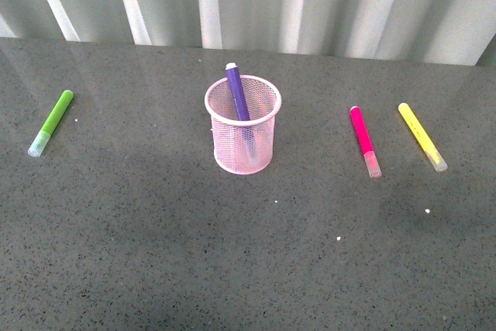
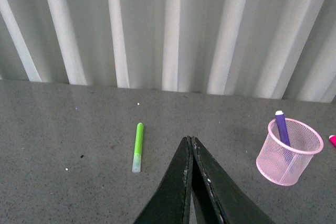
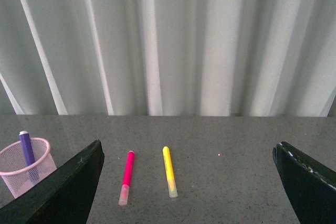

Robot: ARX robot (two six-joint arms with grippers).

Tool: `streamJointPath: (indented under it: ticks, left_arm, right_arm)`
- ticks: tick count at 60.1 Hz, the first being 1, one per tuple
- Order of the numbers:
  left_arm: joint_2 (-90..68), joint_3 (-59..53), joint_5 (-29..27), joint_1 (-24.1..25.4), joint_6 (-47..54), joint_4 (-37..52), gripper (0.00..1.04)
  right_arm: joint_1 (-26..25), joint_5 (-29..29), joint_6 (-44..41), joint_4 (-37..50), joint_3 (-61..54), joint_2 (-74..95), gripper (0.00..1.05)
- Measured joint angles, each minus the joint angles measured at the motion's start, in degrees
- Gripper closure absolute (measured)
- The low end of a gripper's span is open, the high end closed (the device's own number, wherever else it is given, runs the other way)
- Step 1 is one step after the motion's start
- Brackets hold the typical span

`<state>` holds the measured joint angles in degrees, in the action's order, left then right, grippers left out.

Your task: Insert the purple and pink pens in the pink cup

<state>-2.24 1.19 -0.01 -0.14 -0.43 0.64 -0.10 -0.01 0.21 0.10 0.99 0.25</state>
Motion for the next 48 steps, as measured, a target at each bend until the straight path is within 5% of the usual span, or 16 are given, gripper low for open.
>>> streamJointPath:
  ticks: [15,34,40,43,48]
  left_arm:
    - [1.99,0.00,0.00,0.00,-0.04,-0.57,1.00]
    - [2.01,0.00,-0.02,0.00,0.00,-0.61,0.34]
    - [2.01,0.00,-0.02,0.00,0.00,-0.61,0.18]
    - [2.12,0.00,-0.02,0.00,0.02,-0.61,0.06]
    - [2.03,0.00,-0.02,0.00,0.11,-0.61,0.08]
  right_arm:
    - [0.00,0.00,0.00,0.00,0.00,0.00,0.07]
    - [0.07,0.94,0.92,-2.71,0.87,1.44,0.07]
    - [-1.77,2.19,7.32,-21.24,11.93,20.55,0.07]
    - [-3.91,-3.02,8.94,-19.34,16.68,33.57,0.07]
    - [-5.07,-6.56,8.85,-11.91,22.97,49.64,0.07]
